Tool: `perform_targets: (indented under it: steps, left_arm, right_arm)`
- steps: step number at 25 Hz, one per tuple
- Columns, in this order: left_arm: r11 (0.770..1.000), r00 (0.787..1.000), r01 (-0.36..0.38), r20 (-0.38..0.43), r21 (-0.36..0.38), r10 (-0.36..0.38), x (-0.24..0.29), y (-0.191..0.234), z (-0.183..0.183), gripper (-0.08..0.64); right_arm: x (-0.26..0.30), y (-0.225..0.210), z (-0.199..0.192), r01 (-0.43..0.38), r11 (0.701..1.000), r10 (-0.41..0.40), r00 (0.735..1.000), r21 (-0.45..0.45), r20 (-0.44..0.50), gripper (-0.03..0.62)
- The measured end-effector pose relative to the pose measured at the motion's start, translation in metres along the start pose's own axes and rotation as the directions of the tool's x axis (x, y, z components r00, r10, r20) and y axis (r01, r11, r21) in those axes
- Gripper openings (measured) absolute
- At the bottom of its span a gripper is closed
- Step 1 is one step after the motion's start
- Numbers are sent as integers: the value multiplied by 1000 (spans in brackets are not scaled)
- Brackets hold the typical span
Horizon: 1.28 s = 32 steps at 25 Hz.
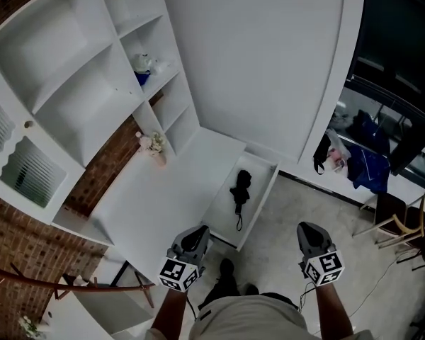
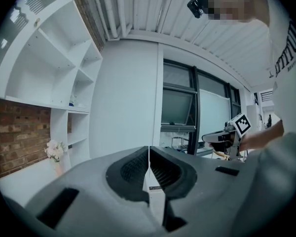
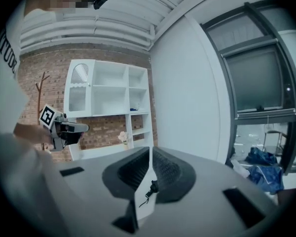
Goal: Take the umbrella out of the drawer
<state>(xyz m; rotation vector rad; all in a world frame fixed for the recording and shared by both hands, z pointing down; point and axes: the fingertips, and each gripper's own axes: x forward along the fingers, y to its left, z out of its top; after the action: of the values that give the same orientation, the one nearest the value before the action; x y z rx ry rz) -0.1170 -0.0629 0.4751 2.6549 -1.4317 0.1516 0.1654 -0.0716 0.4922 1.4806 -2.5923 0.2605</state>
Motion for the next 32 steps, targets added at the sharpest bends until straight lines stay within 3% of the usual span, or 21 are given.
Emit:
perform_targets:
  steps: [14,32]
  left_arm:
    - [991,991,131,-38,-22,-131,69,75,-5,26]
    - [954,953,295,-59,-48,-297,120,126,-21,26]
  right_arm:
    - [63,-1,8,126,992,-125,992,19,-30,35]
    - [112,16,25,240,971,-240,970,-6,-37,35]
